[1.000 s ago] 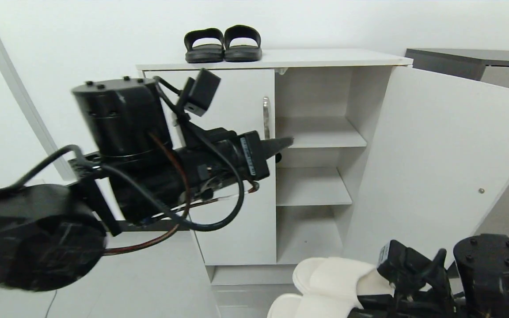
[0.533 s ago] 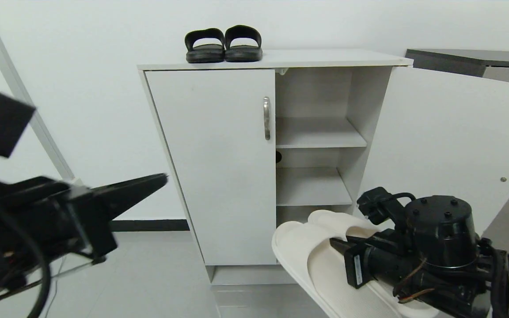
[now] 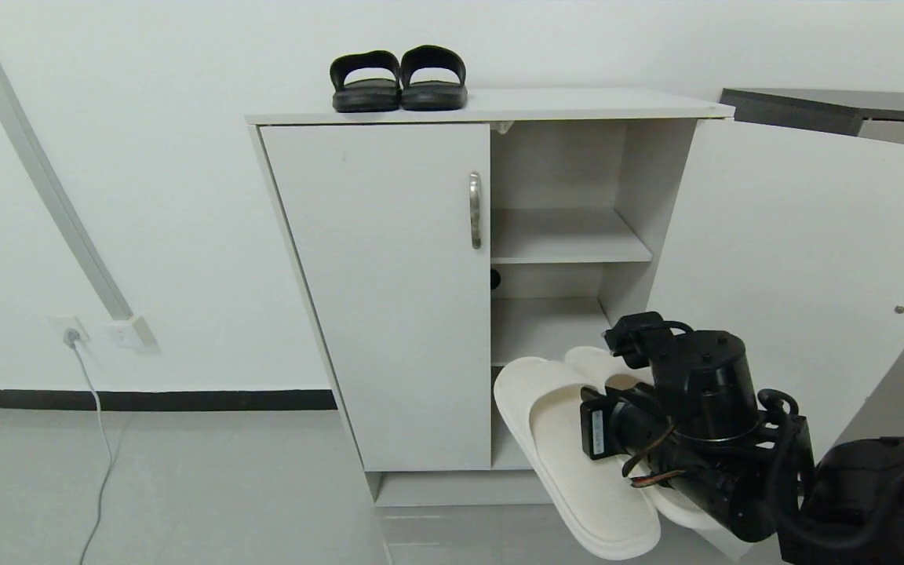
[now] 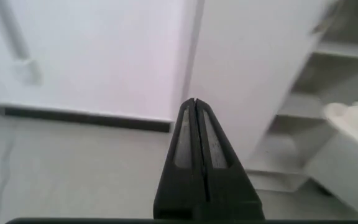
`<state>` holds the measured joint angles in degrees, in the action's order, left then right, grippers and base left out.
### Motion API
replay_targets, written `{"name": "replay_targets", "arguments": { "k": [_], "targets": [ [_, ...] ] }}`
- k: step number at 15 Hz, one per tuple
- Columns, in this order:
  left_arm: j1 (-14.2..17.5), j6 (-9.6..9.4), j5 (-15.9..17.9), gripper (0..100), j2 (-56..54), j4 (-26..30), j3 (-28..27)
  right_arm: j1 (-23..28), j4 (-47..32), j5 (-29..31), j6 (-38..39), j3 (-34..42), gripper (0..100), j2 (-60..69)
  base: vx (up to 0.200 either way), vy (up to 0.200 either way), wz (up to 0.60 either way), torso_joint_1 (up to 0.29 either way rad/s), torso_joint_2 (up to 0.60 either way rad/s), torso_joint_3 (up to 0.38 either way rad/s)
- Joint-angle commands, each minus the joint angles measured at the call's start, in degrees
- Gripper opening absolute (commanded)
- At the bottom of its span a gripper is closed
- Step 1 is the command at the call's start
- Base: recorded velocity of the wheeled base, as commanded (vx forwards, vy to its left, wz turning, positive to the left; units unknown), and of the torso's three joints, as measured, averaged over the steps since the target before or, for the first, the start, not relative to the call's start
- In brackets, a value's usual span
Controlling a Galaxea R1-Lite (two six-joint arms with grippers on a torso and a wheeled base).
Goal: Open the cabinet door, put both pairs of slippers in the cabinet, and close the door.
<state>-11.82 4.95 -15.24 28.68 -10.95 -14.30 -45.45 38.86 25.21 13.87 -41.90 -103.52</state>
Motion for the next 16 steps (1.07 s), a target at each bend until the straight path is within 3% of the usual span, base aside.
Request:
{"name": "replay_targets", "arguments": {
  "k": [1,5,7,9,11,13,16],
  "targets": [
    [9.01,-1.35,-0.41,0,-11.46,1.98,6.39,0.01,-0.02,0.1,0.01,-0.29,0,-1.16,0.0,0.0,0.0,0.0,0.0,0.0],
    [16.83,-4.25,-0.14,0,-23.76,3.12,13.6,-0.52,-0.02,0.19,-0.07,-0.02,0,-1.24,0.0,0.0,0.0,0.0,0.0,0.0],
    [16.92,-4.6,0.47,0,-23.76,3.48,14.3,-0.78,-0.02,0.19,-0.16,0.15,0,-1.24,0.0,0.0,0.0,0.0,0.0,0.0],
    [16.92,-6.88,12.51,0,-23.76,10.07,14.3,-1.05,0.07,0.37,-0.16,0.5,0,-0.98,0.0,0.0,0.0,0.0,0.0,0.0],
    [16.83,-8.55,17.87,0,-23.67,11.12,14.3,-1.14,0.07,0.98,-0.16,0.5,0,-0.98,0.0,0.0,0.0,0.0,0.0,0.0],
    [8.22,-8.73,18.67,0,-24.29,11.12,14.3,-1.22,0.86,1.86,-0.43,0.41,0,-1.42,0.0,0.0,0.0,0.0,0.0,0.0],
    [12.0,-8.73,17.87,0,-28.68,10.95,14.3,-1.31,2.27,2.12,-0.43,0.06,0,-2.3,0.0,0.0,0.0,0.0,0.0,0.0]
  ]
}}
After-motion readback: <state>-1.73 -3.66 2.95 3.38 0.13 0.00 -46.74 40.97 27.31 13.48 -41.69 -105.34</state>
